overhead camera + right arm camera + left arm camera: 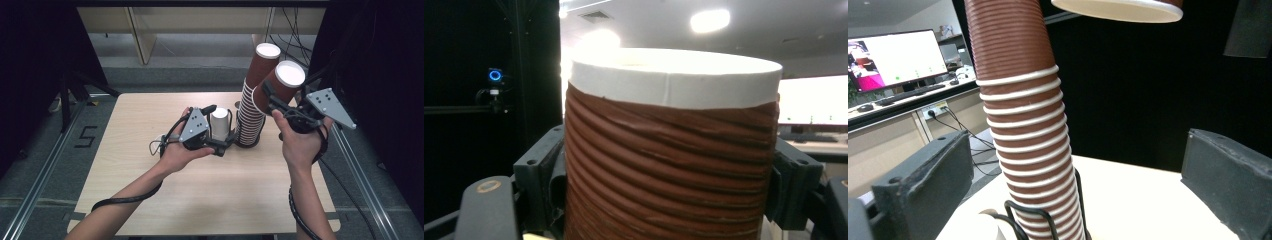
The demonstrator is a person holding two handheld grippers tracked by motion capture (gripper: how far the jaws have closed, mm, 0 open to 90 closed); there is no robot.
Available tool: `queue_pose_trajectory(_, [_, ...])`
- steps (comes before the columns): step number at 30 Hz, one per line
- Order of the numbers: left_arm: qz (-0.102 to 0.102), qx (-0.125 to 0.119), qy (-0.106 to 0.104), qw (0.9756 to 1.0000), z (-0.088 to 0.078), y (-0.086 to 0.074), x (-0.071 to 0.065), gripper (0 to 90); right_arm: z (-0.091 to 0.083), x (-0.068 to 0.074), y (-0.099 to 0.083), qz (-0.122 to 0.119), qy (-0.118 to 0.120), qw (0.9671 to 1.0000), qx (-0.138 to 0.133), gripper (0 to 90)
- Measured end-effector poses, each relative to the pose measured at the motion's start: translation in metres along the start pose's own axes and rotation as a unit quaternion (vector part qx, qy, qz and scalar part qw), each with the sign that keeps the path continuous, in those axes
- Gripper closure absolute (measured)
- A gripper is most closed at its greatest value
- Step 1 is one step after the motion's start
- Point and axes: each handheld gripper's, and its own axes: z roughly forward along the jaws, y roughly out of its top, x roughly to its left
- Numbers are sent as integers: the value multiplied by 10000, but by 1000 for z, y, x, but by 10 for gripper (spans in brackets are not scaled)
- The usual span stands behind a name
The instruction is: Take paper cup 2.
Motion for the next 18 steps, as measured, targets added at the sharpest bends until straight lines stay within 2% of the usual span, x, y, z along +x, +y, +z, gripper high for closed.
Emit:
queue_pose_trajectory(9, [49,183,-34,9998,-23,-20,-6,0,-7,11,-29,193,99,9994,287,215])
queue_pose_trajectory(12, [-19,269,-70,9996,-30,-29,-8,0,-10,13,-41,237,150,9988,407,216])
queue_pose_trajectory(17, [-129,388,-122,9991,-38,-48,-12,0,-14,17,-59,493,185,9967,610,216])
queue_pose_trajectory(18, [-131,415,-137,9990,-39,-51,-14,0,-15,18,-63,465,158,9967,649,216])
